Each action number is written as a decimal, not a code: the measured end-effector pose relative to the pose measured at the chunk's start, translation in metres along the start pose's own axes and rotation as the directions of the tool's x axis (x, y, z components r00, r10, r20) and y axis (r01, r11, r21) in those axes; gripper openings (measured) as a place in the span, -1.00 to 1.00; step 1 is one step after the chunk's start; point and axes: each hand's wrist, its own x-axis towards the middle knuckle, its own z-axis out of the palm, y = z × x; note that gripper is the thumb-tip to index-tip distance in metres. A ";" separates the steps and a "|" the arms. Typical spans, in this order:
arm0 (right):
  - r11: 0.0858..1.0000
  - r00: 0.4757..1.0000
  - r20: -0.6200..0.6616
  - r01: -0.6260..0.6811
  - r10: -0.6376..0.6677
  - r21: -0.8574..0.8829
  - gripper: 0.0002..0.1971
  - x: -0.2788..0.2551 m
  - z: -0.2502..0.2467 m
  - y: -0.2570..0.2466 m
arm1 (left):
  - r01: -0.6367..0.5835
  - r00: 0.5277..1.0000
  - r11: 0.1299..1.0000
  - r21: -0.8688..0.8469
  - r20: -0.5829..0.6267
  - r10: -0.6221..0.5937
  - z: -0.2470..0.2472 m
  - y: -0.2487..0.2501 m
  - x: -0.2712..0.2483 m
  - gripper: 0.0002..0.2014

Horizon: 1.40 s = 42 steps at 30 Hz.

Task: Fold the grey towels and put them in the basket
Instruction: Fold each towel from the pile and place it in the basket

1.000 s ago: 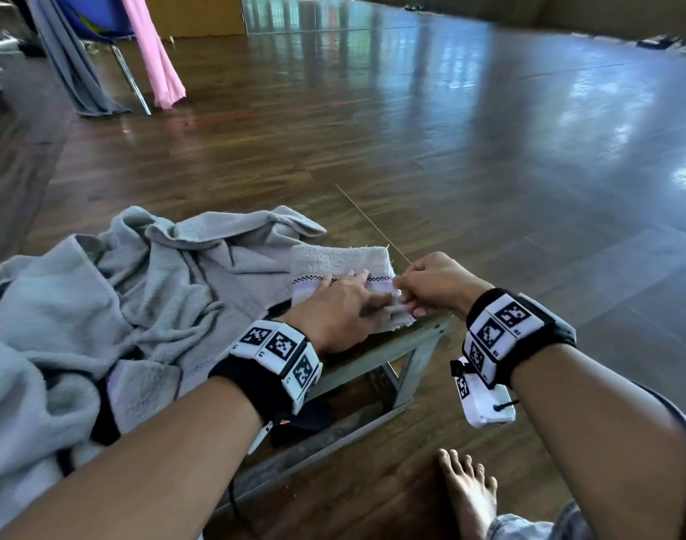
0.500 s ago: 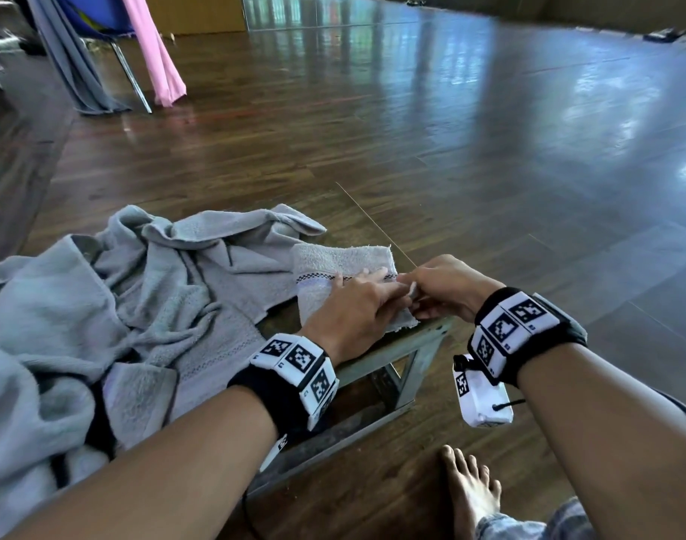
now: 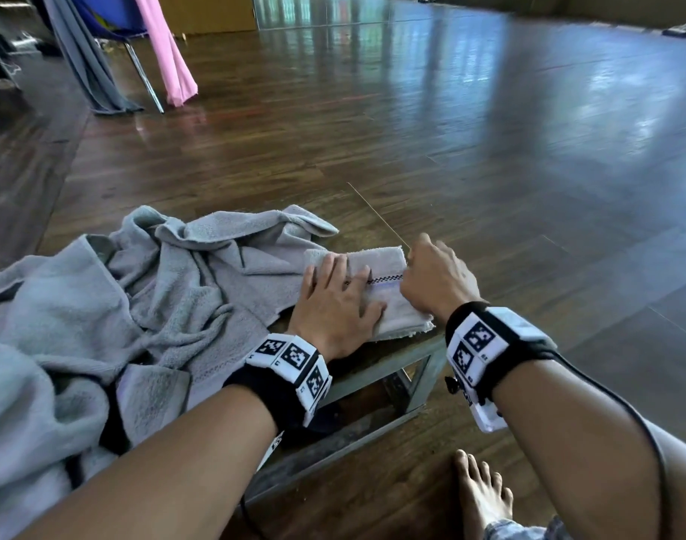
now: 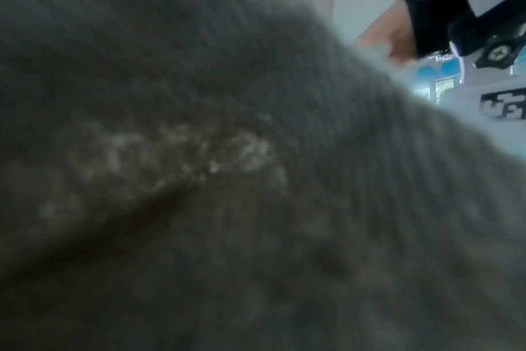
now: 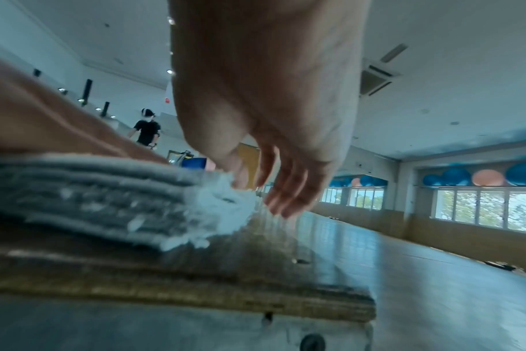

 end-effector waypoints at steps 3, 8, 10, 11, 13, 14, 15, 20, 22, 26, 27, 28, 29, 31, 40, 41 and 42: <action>0.957 0.957 0.038 0.288 -0.289 0.041 -0.61 -0.001 0.014 -0.008 | 0.022 0.999 1.000 0.015 0.045 -0.023 0.002 -0.001 0.002 -0.31; 0.960 0.901 0.331 0.262 -0.280 0.101 -0.42 -0.002 0.043 0.004 | 0.064 0.986 0.998 0.001 0.155 -0.064 -0.003 -0.007 0.002 -0.25; 0.963 0.908 0.321 0.263 -0.268 0.060 -0.37 -0.002 0.047 0.007 | 0.091 0.979 0.996 -0.014 0.183 -0.087 -0.006 -0.009 0.004 -0.18; 0.963 0.912 0.313 0.265 -0.267 0.050 -0.34 -0.002 0.047 0.008 | 0.101 0.976 0.995 -0.017 0.196 -0.095 -0.007 -0.010 0.005 -0.14; 0.967 0.920 0.300 0.250 -0.253 0.046 -0.31 -0.003 0.047 0.008 | 0.111 0.970 0.993 -0.025 0.219 -0.103 -0.009 -0.010 0.007 -0.09; 0.971 0.924 0.298 0.233 -0.238 0.051 -0.29 -0.004 0.047 0.008 | 0.116 0.968 0.993 -0.029 0.229 -0.106 -0.009 -0.011 0.008 -0.07; 0.975 0.928 0.299 0.213 -0.221 0.060 -0.27 -0.005 0.047 0.008 | 0.119 0.965 0.992 -0.033 0.237 -0.108 -0.010 -0.012 0.008 -0.06; 0.983 0.928 0.326 0.164 -0.182 0.083 -0.25 -0.010 0.046 0.009 | 0.127 0.961 0.991 -0.044 0.253 -0.112 -0.012 -0.017 0.010 -0.04; 0.983 0.926 0.332 0.160 -0.180 0.085 -0.24 -0.012 0.046 0.010 | 0.123 0.961 0.992 -0.041 0.255 -0.108 -0.012 -0.018 0.011 -0.04; 0.986 0.930 0.330 0.145 -0.164 0.083 -0.27 -0.013 0.046 0.014 | 0.136 0.959 0.990 -0.040 0.256 -0.121 -0.012 -0.018 0.010 -0.09; 0.987 0.931 0.329 0.138 -0.158 0.084 -0.28 -0.012 0.047 0.014 | 0.140 0.959 0.989 -0.040 0.255 -0.125 -0.012 -0.018 0.010 -0.12; 0.988 0.932 0.329 0.132 -0.152 0.082 -0.28 -0.012 0.047 0.014 | 0.143 0.959 0.989 -0.038 0.251 -0.129 -0.011 -0.018 0.009 -0.15; 0.989 0.932 0.332 0.128 -0.146 0.075 -0.27 -0.011 0.047 0.013 | 0.147 0.960 0.989 -0.032 0.244 -0.135 -0.011 -0.019 0.008 -0.19; 0.990 0.930 0.339 0.128 -0.139 0.054 -0.25 -0.011 0.048 0.013 | 0.165 0.962 0.986 -0.015 0.224 -0.158 -0.011 -0.022 0.007 -0.25; 0.990 0.932 0.333 0.138 -0.142 0.038 -0.23 -0.010 0.047 0.010 | 0.337 0.906 0.938 -0.077 -0.245 -0.345 -0.021 -0.029 0.002 -0.14; 0.990 0.932 0.332 0.139 -0.143 0.036 -0.23 -0.010 0.047 0.010 | 0.353 0.892 0.932 -0.081 -0.271 -0.361 -0.022 -0.030 0.002 -0.20; 0.990 0.933 0.330 0.137 -0.141 0.036 -0.23 -0.011 0.047 0.010 | 0.373 0.884 0.923 -0.093 -0.268 -0.384 -0.023 -0.030 0.003 -0.25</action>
